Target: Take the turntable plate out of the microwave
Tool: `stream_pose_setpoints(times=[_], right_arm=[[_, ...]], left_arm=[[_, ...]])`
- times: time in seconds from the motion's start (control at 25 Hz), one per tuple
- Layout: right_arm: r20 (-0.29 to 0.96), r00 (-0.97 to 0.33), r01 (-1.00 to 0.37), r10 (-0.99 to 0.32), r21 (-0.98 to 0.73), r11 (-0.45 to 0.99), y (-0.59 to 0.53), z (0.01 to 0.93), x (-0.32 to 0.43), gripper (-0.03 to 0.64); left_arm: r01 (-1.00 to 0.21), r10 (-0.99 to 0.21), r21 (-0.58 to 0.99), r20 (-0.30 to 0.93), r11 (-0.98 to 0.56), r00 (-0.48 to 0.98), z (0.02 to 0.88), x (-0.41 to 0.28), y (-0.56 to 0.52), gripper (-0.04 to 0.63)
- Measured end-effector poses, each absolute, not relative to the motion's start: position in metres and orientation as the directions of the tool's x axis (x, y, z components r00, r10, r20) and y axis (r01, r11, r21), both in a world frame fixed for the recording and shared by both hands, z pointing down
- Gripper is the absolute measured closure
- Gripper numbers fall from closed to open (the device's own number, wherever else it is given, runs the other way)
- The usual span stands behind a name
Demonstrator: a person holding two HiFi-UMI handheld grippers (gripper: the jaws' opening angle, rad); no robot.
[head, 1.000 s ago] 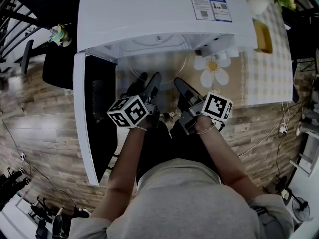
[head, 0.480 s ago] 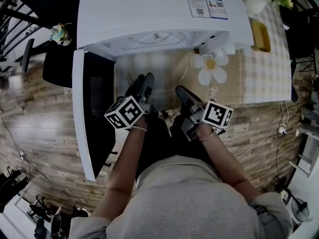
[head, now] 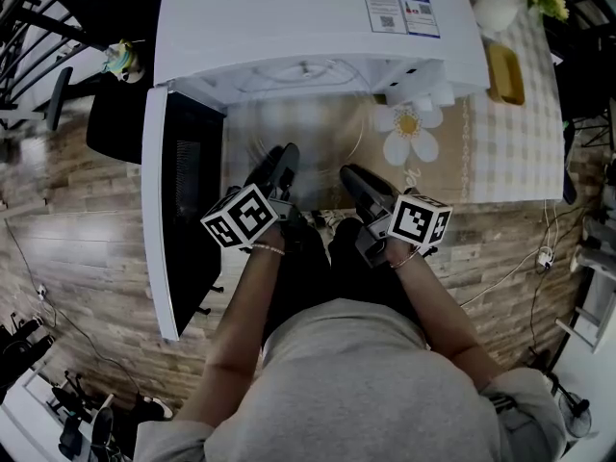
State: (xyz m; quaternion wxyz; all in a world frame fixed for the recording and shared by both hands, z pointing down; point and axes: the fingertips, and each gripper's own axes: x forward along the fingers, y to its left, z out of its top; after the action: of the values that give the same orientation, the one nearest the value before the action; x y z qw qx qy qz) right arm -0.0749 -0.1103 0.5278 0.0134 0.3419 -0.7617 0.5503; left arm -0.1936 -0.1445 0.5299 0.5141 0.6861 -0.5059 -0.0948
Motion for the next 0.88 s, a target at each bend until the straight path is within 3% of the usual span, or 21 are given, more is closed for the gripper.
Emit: stream_pose_setpoints(times=[0.4,0.88], right_arm=[[0.388,-0.738,-0.577,-0.552,-0.787,0.217,-0.165,0.531,-0.060,0.459],[0.355,-0.793,-0.527,-0.496,-0.808,0.265,-0.211,0.529,-0.080,0.388]], left_arm=[[-0.585,-0.786,0.809,0.398,0.057,0.474,0.529,-0.195,-0.140,0.439],[-0.579,-0.773,0.811,0.415,0.075,0.481,0.530,-0.199,-0.134,0.440]])
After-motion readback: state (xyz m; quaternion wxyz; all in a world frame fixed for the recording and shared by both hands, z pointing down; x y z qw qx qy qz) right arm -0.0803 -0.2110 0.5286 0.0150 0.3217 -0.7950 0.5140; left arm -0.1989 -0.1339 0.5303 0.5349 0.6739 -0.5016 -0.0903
